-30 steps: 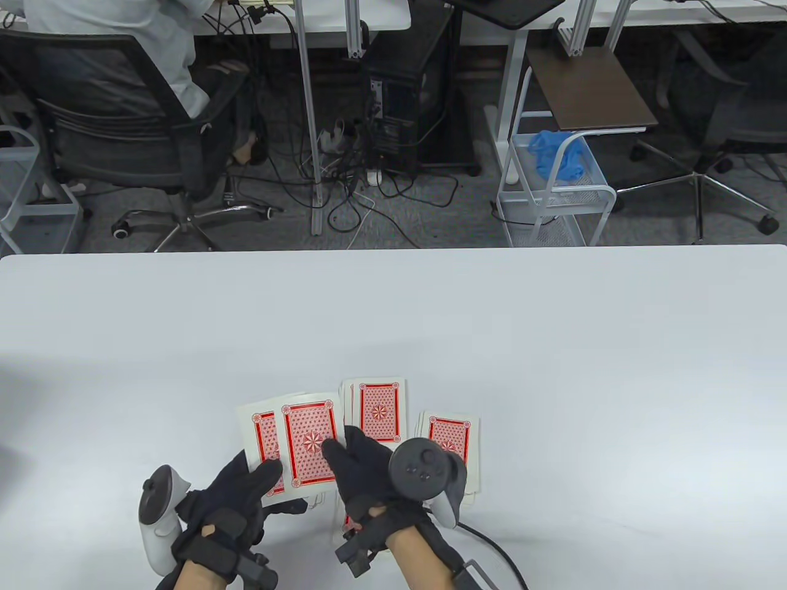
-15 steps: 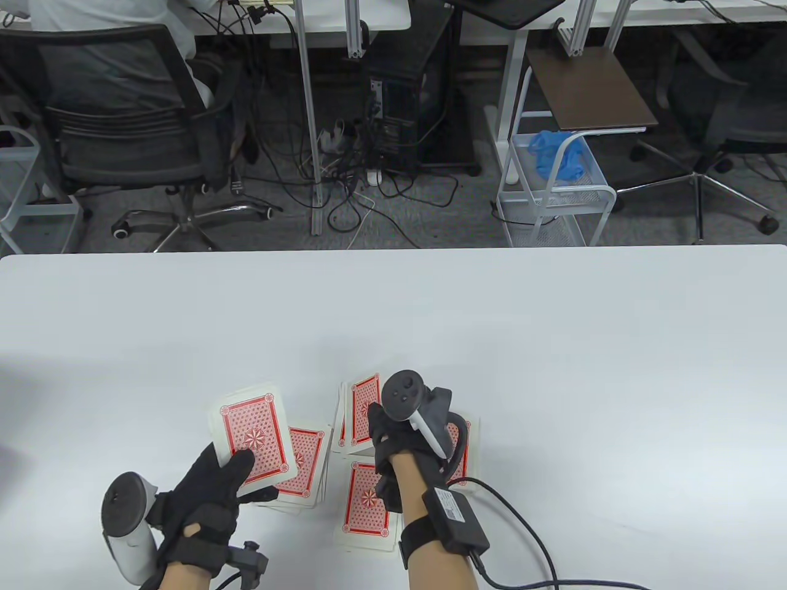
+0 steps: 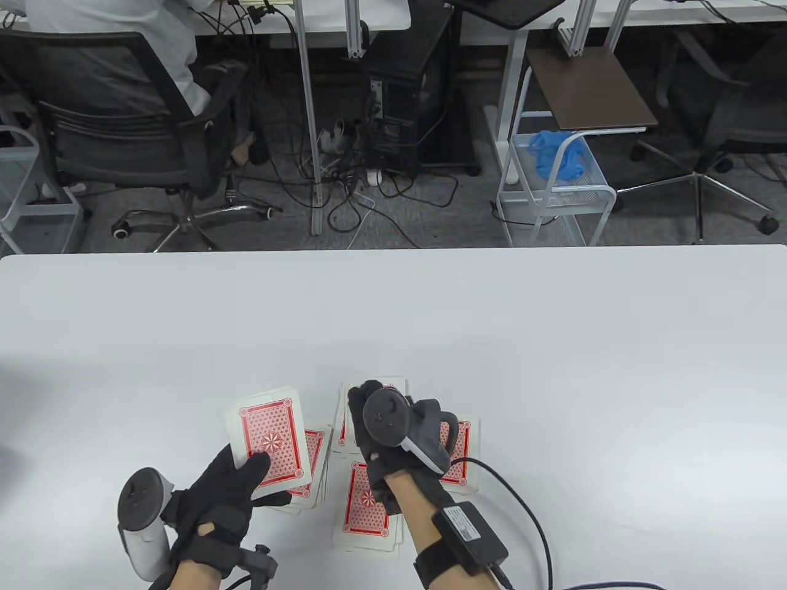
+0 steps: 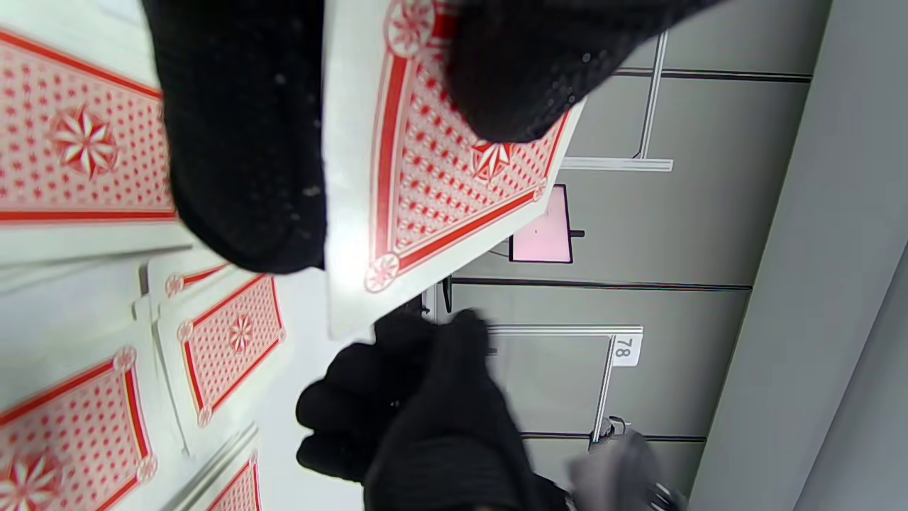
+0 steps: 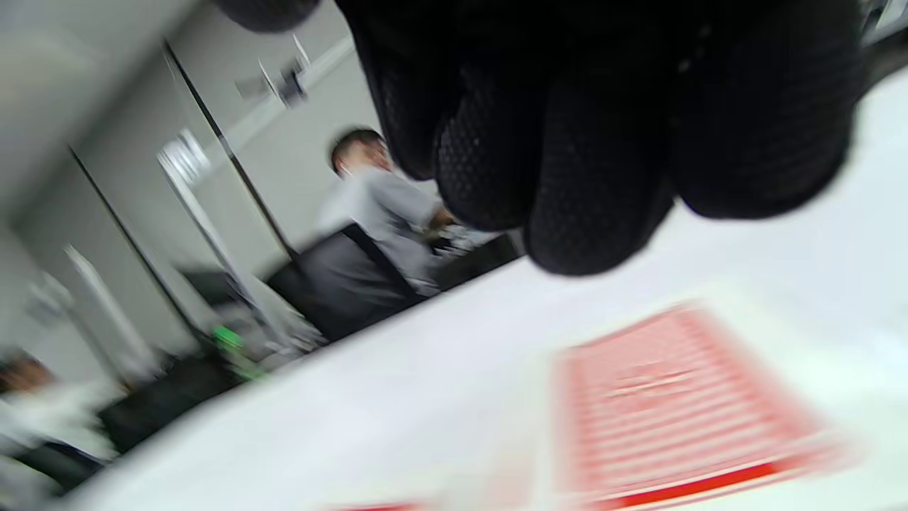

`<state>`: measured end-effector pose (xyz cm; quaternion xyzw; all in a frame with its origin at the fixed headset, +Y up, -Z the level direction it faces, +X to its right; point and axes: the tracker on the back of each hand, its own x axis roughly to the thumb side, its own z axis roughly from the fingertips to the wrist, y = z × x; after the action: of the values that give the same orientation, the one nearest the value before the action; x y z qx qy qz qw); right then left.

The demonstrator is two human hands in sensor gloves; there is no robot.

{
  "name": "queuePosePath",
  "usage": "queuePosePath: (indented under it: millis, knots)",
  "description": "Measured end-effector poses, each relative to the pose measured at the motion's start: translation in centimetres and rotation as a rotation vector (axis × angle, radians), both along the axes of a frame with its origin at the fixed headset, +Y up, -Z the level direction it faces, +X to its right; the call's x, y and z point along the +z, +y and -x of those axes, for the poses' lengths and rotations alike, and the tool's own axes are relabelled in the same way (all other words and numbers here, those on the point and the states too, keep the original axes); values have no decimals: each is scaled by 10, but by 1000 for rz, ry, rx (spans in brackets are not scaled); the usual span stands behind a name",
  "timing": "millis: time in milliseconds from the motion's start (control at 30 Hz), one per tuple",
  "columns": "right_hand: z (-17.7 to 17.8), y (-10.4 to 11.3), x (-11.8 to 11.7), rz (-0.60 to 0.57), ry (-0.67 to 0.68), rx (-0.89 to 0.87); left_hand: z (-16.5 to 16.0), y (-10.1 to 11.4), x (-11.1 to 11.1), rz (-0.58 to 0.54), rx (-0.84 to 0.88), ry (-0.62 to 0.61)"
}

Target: Four-player card dealing with fan arrangement

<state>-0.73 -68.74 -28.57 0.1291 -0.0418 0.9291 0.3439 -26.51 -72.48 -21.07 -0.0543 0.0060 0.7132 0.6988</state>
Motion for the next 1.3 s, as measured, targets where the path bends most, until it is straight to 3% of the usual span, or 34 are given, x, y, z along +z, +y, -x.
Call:
queuePosePath:
  millis: [67, 200, 300, 400, 500, 567, 700, 800, 900, 1000, 1100, 1300]
  knots:
    - [3, 8, 23, 20, 72, -75, -9, -3, 1, 11, 26, -32]
    - [2, 11, 53, -28, 122, -14, -27, -9, 4, 54, 138, -97]
    - [-2, 10, 65, -157, 65, 10, -36, -12, 7, 96, 217, -115]
    - [-6, 2, 69, -175, 41, -76, -40, -13, 6, 56, 212, -166]
    - [-12, 0, 65, -130, 31, -141, -42, -16, 2, 52, 288, -248]
    - [-18, -4, 59, -55, 47, -233, -41, -17, 1, 62, 285, -239]
    - [-41, -22, 41, 222, 168, -533, -35, -19, 2, 84, 240, -185]
    - [-71, -25, 33, 215, 45, -643, -27, -17, 2, 76, 152, -106]
    - [-106, -25, 25, 196, -86, -499, -24, -16, 1, 68, 165, -96]
    - [-132, -32, 18, 243, -171, -166, -24, -15, 1, 60, 168, -97]
    - [-138, -46, 13, 299, -211, 85, -26, -13, 1, 50, 153, -105]
    - [-126, -69, 6, 270, -328, 506, -23, -13, 1, 41, 115, -102]
